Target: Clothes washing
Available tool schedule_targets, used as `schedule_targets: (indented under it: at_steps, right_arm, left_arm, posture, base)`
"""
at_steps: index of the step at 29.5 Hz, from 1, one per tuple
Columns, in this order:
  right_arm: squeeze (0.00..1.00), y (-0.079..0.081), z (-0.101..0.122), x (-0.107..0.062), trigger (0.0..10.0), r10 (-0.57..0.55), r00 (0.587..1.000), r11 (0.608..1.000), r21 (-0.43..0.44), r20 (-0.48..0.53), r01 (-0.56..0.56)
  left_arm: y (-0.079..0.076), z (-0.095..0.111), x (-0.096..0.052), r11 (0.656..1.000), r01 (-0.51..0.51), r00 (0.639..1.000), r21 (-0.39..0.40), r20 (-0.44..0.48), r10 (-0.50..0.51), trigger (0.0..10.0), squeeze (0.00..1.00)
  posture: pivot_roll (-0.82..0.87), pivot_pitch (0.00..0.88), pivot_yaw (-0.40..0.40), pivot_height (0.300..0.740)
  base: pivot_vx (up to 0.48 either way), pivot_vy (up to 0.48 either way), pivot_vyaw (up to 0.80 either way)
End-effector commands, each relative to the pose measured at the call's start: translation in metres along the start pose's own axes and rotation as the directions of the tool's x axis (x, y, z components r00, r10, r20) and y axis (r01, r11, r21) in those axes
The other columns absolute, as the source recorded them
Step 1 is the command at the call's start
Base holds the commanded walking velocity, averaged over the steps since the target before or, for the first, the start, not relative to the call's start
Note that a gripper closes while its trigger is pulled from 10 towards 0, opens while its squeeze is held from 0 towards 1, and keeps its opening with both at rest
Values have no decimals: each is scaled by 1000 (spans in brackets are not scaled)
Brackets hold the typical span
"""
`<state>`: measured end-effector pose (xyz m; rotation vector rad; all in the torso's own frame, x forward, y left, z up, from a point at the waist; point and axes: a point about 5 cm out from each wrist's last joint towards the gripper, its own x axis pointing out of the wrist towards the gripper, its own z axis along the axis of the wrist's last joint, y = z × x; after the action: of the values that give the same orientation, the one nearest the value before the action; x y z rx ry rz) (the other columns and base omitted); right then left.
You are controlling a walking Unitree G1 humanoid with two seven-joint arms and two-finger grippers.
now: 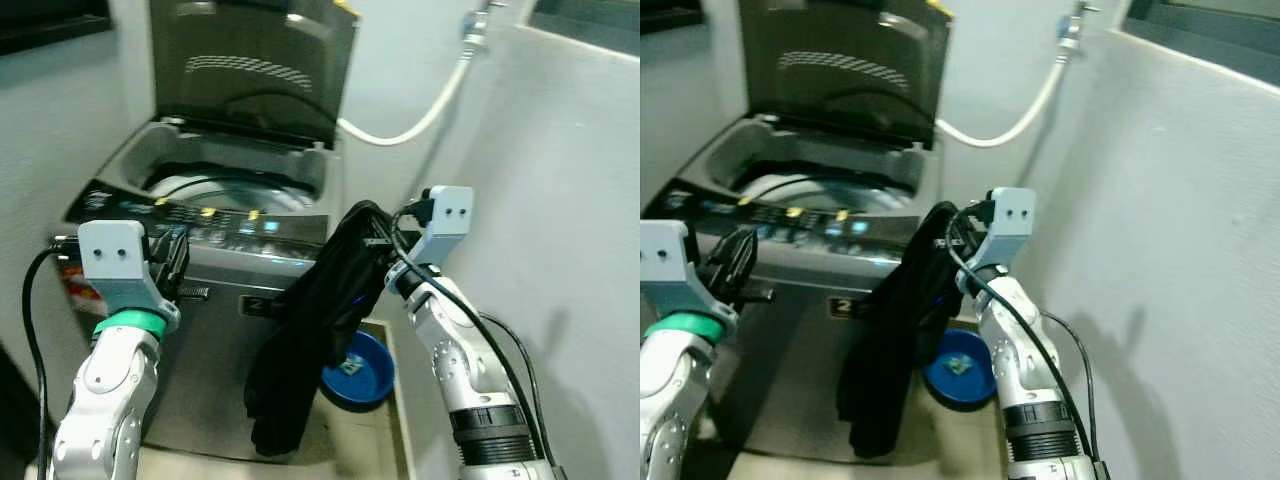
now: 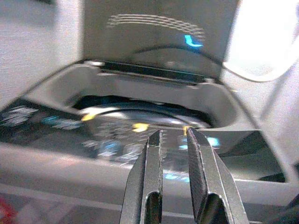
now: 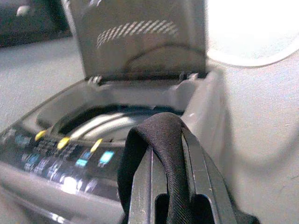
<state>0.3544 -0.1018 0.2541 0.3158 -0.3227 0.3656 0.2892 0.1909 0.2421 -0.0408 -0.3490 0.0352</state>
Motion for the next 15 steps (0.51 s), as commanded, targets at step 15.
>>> schedule_targets:
  at_steps: [15]
  right_arm:
    - [0,20,54,11,10000,107,974,990,68,201,-122]
  left_arm:
    - [-5,31,9,998,31,995,48,97,-36,10000,0]
  posture:
    - [86,22,-89,740]
  base:
    - [0,0,0]
